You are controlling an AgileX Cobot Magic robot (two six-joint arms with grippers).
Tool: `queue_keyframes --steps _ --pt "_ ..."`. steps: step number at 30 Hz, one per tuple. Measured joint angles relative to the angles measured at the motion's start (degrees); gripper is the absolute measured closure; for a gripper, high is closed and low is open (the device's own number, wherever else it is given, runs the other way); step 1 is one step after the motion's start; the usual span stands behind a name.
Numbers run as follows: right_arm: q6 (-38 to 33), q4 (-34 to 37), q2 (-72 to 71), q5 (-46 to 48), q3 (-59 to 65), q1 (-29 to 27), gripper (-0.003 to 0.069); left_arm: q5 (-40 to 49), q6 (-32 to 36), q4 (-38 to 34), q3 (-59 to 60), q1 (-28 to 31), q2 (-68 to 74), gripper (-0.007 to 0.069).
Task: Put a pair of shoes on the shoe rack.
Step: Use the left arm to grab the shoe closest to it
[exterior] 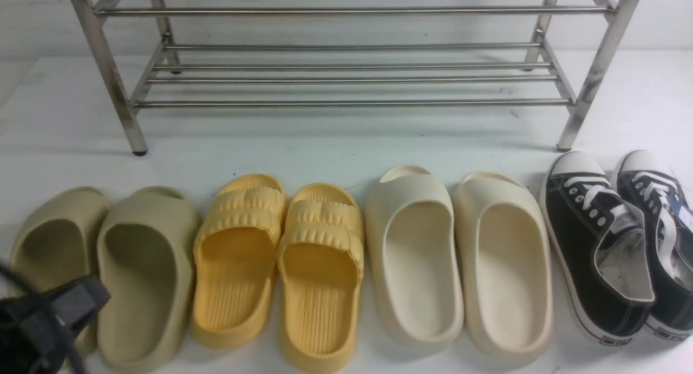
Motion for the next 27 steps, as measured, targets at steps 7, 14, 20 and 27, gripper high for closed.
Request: queue_keyframes --steps 7,14,20,27 --pt "0.0 0.0 0.0 0.0 0.0 0.0 0.042 9.01 0.44 12.98 -13.63 0.0 23.45 0.0638" --pt "0.0 0.0 0.0 0.0 0.0 0.0 0.042 4.17 -0.24 15.26 -17.02 1.48 35.19 0.0638" --pt "0.0 0.0 0.0 0.0 0.0 0.0 0.042 2.19 -0.56 15.76 -17.02 8.96 42.96 0.0638" --pt "0.0 0.0 0.0 0.0 0.0 0.0 0.042 -7.05 0.01 19.01 -17.13 11.91 50.75 0.0632"
